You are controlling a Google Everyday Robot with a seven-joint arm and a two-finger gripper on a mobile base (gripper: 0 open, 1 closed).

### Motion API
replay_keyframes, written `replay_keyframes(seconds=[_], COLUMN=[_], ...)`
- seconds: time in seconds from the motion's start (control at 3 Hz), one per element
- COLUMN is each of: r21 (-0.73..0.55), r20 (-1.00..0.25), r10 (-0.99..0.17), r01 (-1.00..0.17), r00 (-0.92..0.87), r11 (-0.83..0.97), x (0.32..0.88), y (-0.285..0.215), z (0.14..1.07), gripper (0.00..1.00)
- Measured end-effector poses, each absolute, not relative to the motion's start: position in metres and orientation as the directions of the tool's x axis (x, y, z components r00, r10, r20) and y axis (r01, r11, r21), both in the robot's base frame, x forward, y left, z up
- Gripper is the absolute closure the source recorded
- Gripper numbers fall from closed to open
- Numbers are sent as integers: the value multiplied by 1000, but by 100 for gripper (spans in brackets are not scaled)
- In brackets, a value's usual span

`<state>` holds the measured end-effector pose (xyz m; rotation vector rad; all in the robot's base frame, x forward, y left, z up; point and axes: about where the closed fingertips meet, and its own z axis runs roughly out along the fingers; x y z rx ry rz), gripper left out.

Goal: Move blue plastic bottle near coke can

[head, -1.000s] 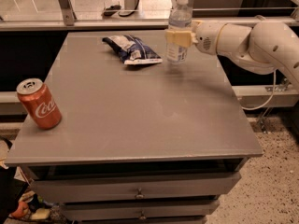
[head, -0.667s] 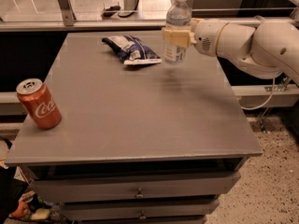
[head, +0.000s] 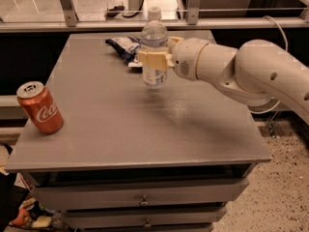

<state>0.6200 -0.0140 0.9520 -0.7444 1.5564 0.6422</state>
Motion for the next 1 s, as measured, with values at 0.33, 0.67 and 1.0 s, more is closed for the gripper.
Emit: replay_keyframes(seconds=[0.33, 0.67, 1.0], r21=[-7, 4, 19], r20=[-992, -994, -997], r10=[-109, -94, -65], r01=[-814, -887, -928], r00=[-69, -53, -46], r11=[581, 461, 373], x=[592, 555, 533], y=[26, 71, 97], z=[941, 938, 936], gripper=[100, 100, 100])
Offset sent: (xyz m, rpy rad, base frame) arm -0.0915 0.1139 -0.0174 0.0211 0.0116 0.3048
